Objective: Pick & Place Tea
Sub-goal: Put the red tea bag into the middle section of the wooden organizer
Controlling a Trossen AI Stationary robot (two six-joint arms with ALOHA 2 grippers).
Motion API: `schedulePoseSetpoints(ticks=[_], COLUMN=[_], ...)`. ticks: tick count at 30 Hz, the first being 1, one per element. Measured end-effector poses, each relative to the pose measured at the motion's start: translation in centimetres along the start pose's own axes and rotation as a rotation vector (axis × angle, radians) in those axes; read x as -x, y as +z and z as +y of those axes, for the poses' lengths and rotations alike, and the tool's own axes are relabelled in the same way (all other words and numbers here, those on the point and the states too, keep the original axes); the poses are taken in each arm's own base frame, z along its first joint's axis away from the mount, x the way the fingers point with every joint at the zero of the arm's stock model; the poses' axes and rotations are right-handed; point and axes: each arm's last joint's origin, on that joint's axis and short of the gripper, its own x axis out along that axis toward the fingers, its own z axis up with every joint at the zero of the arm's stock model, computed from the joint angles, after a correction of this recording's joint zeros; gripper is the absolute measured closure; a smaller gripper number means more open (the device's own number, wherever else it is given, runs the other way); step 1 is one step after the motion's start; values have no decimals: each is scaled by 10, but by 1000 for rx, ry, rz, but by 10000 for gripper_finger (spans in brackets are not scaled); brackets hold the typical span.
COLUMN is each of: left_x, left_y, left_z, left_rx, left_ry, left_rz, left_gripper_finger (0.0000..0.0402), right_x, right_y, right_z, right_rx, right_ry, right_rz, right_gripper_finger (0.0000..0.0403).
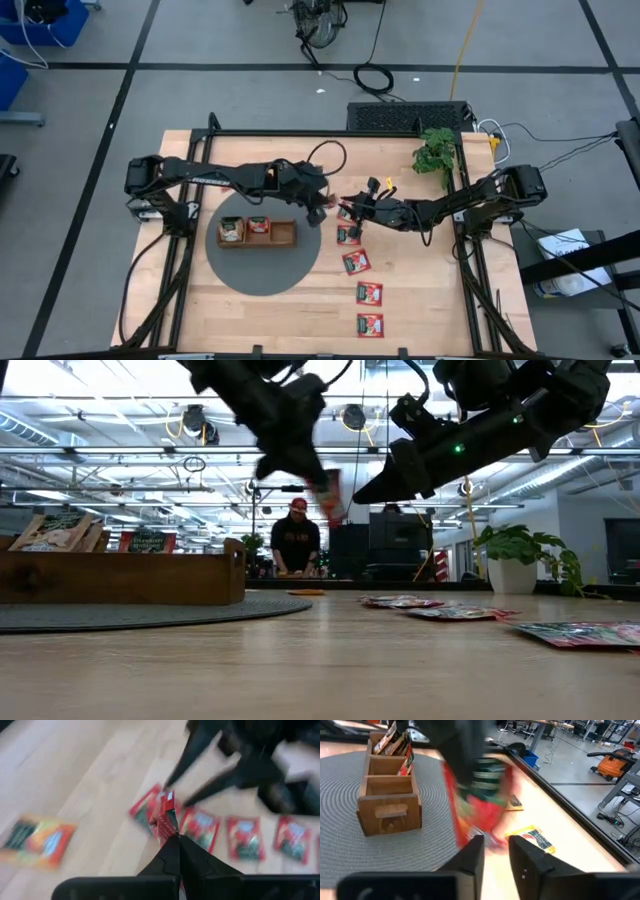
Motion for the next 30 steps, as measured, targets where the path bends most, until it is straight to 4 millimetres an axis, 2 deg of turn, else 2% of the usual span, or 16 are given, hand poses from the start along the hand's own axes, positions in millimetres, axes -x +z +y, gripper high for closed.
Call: schedulePoseSetpoints(ticks=[2,6,13,16,19,24,30], left_x=[11,47,90,95,98,93,85], left_y=[-2,-11,-55,-76,-87,-109,-134], left_z=[-3,-13,-38,-43,-45,-36,-23], left_rx=[-20,-106,-280,-311,-278,-211,-167], left_ry=[36,98,176,193,159,107,154], left_rz=[13,79,340,436,472,524,606], left_gripper_finger=[398,399,400,400,400,401,401], right_x=[0,0,0,0,0,0,0], right_y=[0,-1,-2,-2,-2,-2,-2], right_z=[0,0,0,0,0,0,0], right_rx=[1,2,11,12,12,11,11], right_ry=[0,0,1,1,1,1,3], right_rz=[1,9,23,23,23,23,22], right_gripper_finger=[296,271,263,267,269,269,272])
